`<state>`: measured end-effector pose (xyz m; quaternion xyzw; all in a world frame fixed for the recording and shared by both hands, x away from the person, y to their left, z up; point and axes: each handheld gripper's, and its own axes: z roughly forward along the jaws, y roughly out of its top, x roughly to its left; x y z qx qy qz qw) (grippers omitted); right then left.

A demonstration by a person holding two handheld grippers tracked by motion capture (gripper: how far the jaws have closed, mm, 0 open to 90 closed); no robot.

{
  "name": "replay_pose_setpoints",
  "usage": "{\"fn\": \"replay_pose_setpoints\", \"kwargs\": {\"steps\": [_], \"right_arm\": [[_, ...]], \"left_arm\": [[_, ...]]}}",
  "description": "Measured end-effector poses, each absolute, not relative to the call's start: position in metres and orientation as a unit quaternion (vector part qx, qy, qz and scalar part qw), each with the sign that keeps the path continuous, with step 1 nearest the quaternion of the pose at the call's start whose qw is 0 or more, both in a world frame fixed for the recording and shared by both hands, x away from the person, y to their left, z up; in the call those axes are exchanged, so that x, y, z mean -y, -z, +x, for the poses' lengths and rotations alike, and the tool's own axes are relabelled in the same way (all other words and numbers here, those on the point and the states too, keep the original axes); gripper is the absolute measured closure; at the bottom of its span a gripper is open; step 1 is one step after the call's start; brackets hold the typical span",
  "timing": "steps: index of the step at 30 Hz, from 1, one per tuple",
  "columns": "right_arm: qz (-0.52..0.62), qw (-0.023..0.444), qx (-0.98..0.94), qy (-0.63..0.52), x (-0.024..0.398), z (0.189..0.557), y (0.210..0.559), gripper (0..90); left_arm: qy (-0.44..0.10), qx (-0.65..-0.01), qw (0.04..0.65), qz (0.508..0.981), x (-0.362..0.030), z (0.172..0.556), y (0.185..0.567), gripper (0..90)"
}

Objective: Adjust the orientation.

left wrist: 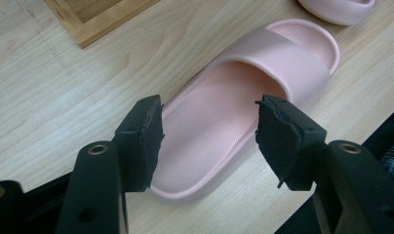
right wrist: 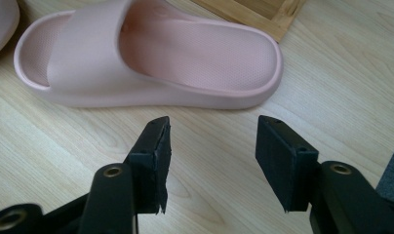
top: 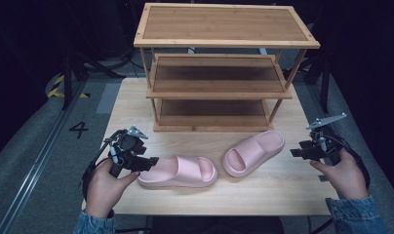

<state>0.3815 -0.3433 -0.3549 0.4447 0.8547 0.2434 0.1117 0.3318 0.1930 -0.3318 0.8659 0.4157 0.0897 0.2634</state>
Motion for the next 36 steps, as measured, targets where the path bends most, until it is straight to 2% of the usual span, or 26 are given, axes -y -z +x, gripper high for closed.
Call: {"fn": "replay_pose_setpoints", "kwargs": {"steps": [18, 24, 36], "right_arm": [[0.440, 0.109, -0.858, -0.242, 0.339, 0.384, 0.355, 47.2], [0.441, 0.107, -0.858, -0.241, 0.339, 0.384, 0.355, 47.0], [0.439, 0.106, -0.860, -0.239, 0.336, 0.384, 0.357, 46.8]], "left_arm": [[-0.086, -0.402, 0.266, 0.872, -0.188, 0.328, 0.330, 41.6], [-0.063, -0.384, 0.283, 0.877, -0.175, 0.325, 0.331, 41.0], [-0.047, -0.340, 0.265, 0.901, -0.141, 0.327, 0.348, 40.8]]}}
